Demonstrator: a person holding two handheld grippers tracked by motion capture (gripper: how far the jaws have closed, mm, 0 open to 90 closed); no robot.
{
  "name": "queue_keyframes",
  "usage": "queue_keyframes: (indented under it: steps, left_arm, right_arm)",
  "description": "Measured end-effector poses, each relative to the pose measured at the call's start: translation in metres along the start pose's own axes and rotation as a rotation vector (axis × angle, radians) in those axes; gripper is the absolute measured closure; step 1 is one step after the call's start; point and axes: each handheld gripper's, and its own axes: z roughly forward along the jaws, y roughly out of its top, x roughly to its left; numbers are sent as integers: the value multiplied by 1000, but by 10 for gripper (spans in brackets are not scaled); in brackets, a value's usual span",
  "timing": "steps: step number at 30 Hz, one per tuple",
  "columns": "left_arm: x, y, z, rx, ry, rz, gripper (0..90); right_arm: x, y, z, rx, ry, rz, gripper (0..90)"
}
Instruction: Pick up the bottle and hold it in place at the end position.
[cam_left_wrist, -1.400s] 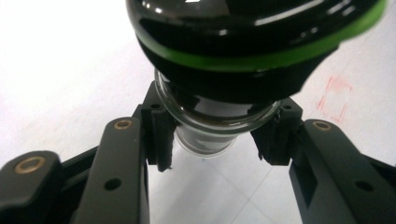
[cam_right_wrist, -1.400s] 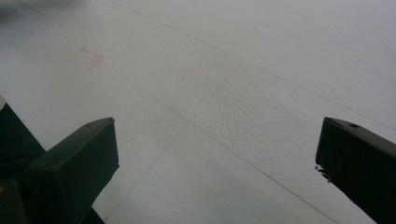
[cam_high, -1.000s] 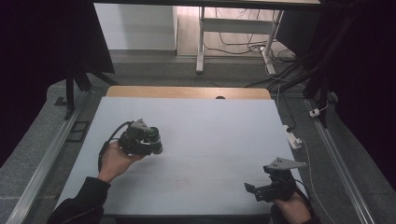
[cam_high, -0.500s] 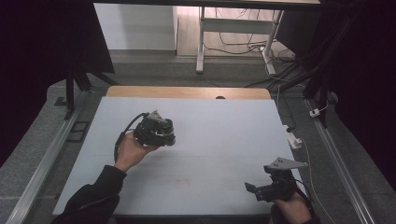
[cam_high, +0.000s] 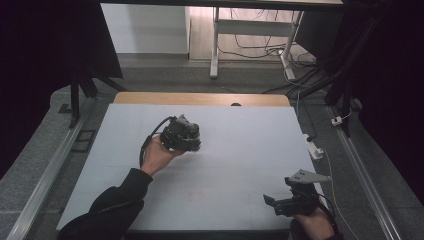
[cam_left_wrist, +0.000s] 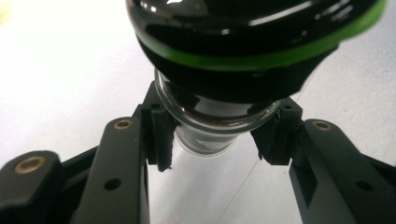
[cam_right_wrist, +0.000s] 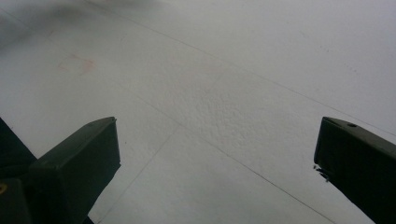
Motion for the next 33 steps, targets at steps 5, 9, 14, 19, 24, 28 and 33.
queue_keyframes:
  steps: [5,9,14,19,24,28,33]
  left_arm:
    - [2,4,12,5,0,0,537]
    - [4,4,21,12,2,-5,537]
    - [5,4,30,11,9,-13,537]
    - [5,4,38,13,16,-11,537]
    - [5,3,46,23,20,-7,537]
    - [5,1,51,36,30,-2,537]
    - [5,-3,55,29,30,-2,537]
  right_arm:
    - [0,0,0,4,-2,-3,1]
    - [0,0,0,4,-15,7,0]
    - [-1,0,0,3,-14,9,0]
    - [0,-1,0,8,-10,5,1]
    - [0,-1,0,7,-16,5,1]
    - [0,-1,0,8,-13,4,1]
    - [1,-1,0,8,-8,-2,1]
